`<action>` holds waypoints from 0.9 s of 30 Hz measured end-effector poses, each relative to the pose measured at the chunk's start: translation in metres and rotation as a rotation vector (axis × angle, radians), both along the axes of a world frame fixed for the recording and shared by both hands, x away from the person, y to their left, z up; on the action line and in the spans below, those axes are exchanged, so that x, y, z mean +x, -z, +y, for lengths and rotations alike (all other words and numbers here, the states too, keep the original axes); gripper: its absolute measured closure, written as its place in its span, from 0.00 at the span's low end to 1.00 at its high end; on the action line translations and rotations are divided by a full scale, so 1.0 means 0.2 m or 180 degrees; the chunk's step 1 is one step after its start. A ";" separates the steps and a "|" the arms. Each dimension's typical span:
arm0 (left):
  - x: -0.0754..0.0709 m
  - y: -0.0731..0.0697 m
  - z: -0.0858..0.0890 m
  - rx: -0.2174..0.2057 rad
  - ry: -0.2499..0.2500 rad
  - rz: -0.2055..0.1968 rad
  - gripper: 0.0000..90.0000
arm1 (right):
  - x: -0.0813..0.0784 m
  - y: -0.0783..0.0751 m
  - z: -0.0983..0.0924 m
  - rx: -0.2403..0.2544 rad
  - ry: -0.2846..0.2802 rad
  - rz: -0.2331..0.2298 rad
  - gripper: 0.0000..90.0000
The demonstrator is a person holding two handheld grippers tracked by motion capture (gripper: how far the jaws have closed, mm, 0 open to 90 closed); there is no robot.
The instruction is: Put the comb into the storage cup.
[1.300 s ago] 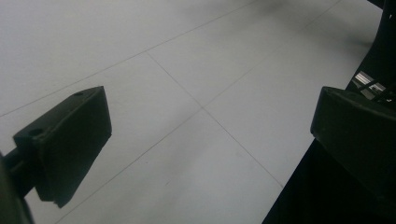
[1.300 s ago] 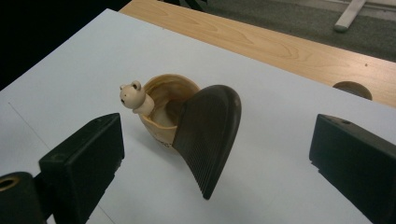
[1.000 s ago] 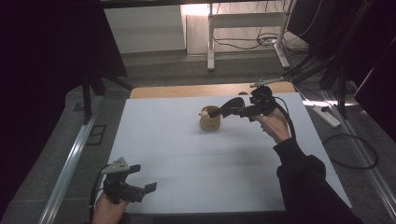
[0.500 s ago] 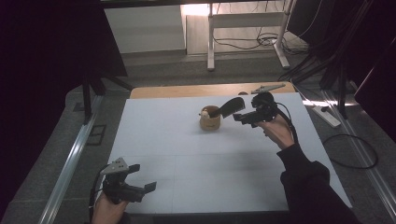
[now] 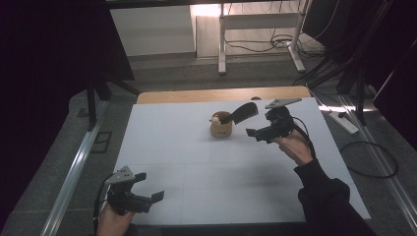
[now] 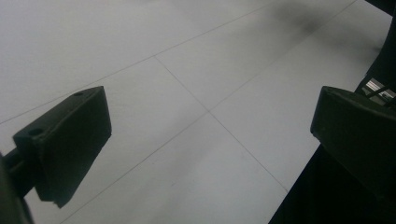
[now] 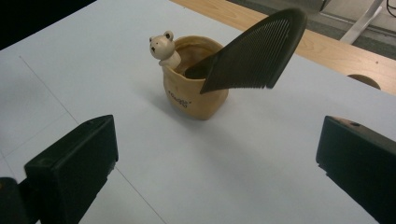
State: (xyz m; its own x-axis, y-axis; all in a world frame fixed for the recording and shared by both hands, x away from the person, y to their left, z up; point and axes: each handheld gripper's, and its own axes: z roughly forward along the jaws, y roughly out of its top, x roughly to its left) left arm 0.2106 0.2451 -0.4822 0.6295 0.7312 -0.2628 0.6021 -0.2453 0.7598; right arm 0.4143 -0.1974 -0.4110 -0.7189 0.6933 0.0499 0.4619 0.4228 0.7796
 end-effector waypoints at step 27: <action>0.00 0.00 0.00 -0.0013 0.0033 0.0011 0.00 | -0.13 0.05 -0.07 -0.0077 -0.0020 -0.0012 0.00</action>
